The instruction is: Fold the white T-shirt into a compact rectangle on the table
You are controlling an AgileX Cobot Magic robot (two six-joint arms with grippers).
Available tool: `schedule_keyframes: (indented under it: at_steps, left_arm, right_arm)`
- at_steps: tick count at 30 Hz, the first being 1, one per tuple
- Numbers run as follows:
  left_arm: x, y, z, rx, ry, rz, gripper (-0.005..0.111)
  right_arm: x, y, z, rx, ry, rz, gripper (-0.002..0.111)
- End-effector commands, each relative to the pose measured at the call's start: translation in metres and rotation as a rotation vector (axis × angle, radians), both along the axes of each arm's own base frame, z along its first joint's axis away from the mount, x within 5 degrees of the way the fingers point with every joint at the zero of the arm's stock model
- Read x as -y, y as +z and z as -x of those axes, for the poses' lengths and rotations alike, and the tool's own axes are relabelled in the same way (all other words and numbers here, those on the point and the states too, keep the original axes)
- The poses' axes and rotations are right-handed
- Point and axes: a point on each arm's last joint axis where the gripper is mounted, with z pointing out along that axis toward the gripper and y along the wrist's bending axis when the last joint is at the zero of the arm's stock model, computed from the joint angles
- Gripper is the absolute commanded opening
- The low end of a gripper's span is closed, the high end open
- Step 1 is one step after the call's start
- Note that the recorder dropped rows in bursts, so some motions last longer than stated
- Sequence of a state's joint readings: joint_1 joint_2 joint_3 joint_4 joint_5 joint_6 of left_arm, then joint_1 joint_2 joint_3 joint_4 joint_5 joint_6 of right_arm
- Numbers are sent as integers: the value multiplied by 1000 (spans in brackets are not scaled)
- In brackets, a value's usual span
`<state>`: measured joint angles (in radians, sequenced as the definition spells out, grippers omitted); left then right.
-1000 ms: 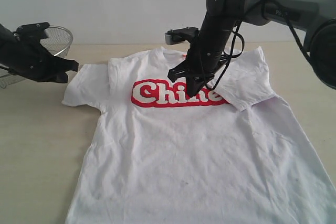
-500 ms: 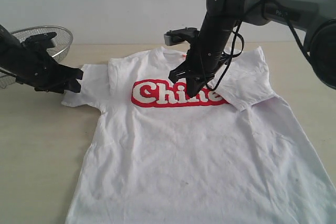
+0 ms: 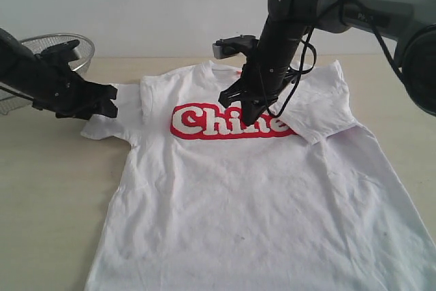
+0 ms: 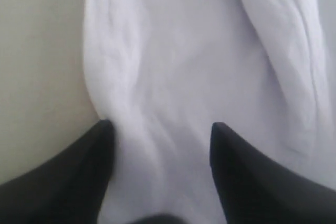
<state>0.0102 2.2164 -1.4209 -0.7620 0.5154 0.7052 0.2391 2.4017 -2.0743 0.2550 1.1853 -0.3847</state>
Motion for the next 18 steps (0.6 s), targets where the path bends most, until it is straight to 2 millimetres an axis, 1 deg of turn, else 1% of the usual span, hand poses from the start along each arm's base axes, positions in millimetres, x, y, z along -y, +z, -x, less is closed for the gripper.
schedule_keyframes:
  at_steps: [1,2,3,4,5,8,10,14,16,18]
  left_arm:
    - [23,-22,8,-83,-51,41,40]
    - [27,-23,8,-74,-55,33,26]
    - [28,-24,7,-70,-62,29,20]
    - [27,-22,4,-54,-55,25,5]
    - [27,-21,3,-44,-56,18,5]
    - [28,-5,-10,14,-60,23,5]
    - [30,4,-15,29,-78,37,5]
    - [34,22,-16,39,-112,61,5]
    - [40,29,-14,43,-133,68,5]
    - [50,34,-11,45,-174,71,5]
  right_arm:
    - [0,2,0,9,12,3,0]
    - [0,2,0,9,12,3,0]
    - [0,2,0,9,12,3,0]
    - [0,2,0,9,9,4,0]
    - [0,2,0,8,6,4,0]
    - [0,2,0,5,7,7,0]
    - [0,2,1,1,9,11,0]
    - [2,1,1,0,2,27,0]
    - [2,1,1,0,3,29,0]
    - [2,1,1,0,3,29,0]
